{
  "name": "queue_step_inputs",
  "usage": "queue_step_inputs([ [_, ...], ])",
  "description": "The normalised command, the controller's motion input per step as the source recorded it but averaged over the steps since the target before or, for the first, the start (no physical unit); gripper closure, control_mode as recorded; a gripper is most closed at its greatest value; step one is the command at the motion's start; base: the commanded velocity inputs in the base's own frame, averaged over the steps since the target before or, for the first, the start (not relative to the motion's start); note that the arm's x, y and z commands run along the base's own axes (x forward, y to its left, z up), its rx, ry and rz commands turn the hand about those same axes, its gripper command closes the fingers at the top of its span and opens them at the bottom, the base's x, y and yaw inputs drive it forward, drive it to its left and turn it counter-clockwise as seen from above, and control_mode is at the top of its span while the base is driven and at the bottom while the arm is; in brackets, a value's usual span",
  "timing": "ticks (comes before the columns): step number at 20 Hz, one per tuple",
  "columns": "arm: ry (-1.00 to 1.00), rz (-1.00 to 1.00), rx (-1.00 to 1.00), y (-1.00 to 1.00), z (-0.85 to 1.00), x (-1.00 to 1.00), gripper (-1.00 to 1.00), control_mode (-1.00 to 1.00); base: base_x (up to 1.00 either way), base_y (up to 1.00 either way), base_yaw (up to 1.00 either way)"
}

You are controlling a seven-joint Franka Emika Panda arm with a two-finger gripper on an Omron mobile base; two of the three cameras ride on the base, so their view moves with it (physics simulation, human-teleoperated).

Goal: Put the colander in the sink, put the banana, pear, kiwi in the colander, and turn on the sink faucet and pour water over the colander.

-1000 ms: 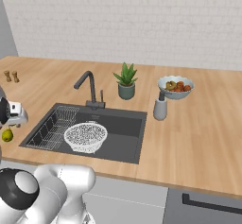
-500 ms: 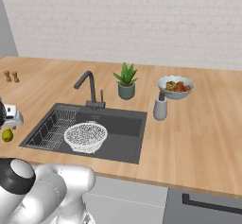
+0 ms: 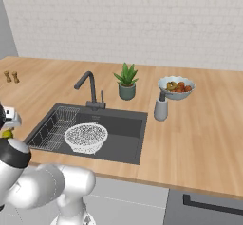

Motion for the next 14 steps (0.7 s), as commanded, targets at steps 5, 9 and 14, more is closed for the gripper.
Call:
queue_step_inputs([
  [5, 0.0, 0.0, 0.0, 0.23, -0.21, 0.16, -1.0, -1.0, 0.0, 0.0, 0.0],
  [9, 0.0, 0.0, 0.0, 0.04, -0.27, 0.08, -1.0, -1.0, 0.0, 0.0, 0.0],
  [14, 0.02, 0.0, 0.0, 0.01, -0.27, 0.07, -1.0, -1.0, 0.0, 0.0, 0.0],
])
